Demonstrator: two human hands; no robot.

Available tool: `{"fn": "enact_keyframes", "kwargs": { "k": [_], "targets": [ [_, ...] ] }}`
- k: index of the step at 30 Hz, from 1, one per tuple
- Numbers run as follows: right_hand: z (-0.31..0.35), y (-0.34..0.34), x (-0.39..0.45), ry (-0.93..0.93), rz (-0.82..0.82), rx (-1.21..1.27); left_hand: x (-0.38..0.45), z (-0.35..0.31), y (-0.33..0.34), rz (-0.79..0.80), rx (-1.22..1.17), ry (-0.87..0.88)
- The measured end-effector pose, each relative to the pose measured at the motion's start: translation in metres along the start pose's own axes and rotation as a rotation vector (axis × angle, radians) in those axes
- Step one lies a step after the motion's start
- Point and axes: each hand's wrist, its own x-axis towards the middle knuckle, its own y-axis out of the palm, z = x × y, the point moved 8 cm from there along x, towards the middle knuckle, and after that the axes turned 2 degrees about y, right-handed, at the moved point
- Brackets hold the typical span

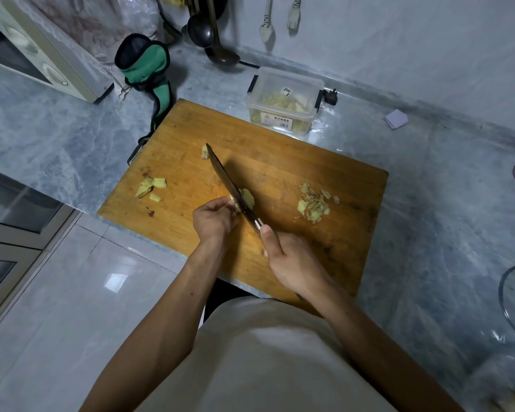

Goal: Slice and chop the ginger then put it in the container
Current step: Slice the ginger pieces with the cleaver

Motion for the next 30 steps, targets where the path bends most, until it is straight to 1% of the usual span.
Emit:
{"fn": "enact_keyframes", "kwargs": {
  "k": [9,15,19,30],
  "targets": [
    [0.006,0.003,0.003,-0.005,0.008,0.002,-0.001,-0.001,0.000,-0.016,-0.008,0.015],
    [0.021,0.002,0.008,-0.023,-0.003,-0.008,-0.003,-0.002,0.000,-0.029,-0.011,0.034],
    [0.017,0.005,0.002,-0.011,0.023,-0.017,-0.003,-0.001,-0.001,-0.035,-0.002,0.047],
    [0.015,0.004,0.003,0.001,0.005,-0.072,0.001,0.001,0.004,-0.004,0.006,0.075]
  ]
}}
